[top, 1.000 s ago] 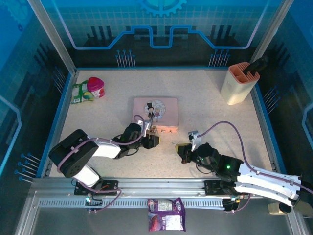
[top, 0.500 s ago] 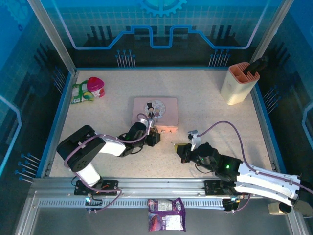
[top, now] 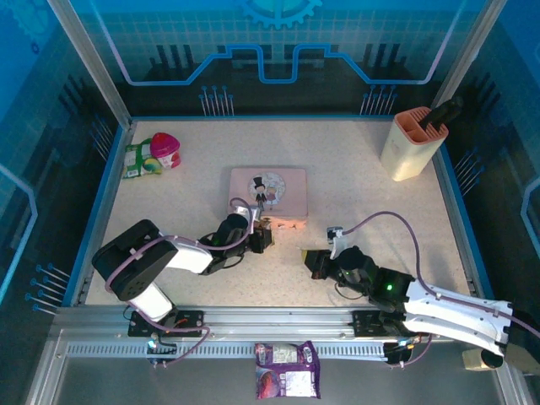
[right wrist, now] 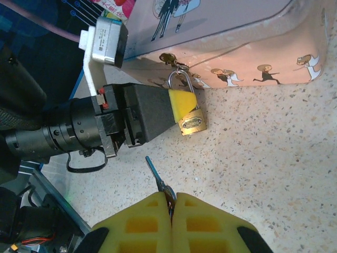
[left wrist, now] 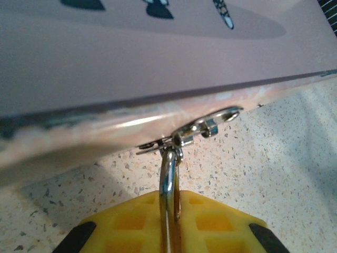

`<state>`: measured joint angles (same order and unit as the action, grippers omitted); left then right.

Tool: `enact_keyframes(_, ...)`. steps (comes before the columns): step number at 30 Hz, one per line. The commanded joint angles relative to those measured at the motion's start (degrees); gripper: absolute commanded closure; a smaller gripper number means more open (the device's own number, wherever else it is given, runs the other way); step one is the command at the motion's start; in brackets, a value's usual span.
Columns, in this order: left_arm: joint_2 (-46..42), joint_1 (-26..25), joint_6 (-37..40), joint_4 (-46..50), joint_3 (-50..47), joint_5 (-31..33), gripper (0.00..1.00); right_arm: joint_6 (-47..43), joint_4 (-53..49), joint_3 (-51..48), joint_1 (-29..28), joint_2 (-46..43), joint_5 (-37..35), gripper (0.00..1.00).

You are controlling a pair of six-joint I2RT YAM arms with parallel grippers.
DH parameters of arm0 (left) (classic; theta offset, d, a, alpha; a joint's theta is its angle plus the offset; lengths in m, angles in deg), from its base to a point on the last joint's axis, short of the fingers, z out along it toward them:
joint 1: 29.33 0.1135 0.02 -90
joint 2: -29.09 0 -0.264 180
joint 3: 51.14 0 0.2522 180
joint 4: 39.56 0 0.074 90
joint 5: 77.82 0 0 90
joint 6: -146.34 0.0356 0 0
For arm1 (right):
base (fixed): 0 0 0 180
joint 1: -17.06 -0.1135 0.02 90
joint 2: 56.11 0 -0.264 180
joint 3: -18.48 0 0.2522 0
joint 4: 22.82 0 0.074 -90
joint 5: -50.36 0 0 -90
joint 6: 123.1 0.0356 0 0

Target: Unlock a padlock with a key

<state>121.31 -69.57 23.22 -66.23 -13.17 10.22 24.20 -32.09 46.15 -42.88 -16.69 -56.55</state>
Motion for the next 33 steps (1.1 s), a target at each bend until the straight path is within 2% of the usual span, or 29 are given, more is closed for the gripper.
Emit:
enact_keyframes(1, -2.85, -0.26, -2.75, -0.69, -0.41, -2.25, 0.90, 6.48, 4.20, -2.12, 0.35, 0.89, -0.02, 1.00)
enact_keyframes(7, -6.99, -0.22, -12.95, 5.77, 1.56, -0.87, 0.91, 17.67, 13.11, -7.40, -0.08, 2.35, -2.16, 1.00)
enact_keyframes(11, -8.42, -0.23, -19.37, 5.02, 1.64, -1.12, 0.94, 21.03, 17.75, -8.43, -0.72, 4.98, -3.13, 1.00)
enact_keyframes(14, -8.82, -0.19, -23.26, 2.55, 0.43, 0.26, 0.97, 24.48, 24.93, -10.13, -0.75, 8.47, -3.01, 1.00)
enact_keyframes(19, -9.10, -0.24, -26.14, 0.56, 0.40, -0.21, 0.98, 26.98, 30.04, -8.52, -0.94, 15.17, -1.04, 1.00)
enact_keyframes(27, -10.22, -0.18, -29.44, -0.74, 0.27, -2.13, 1.00, 34.27, 47.76, -8.46, -0.44, 31.57, 3.54, 1.00)
enact_keyframes(33, -10.22, -0.22, -30.72, -3.33, -0.10, -3.13, 1.00, 39.13, 69.75, -7.82, -0.15, 49.84, 6.91, 1.00)
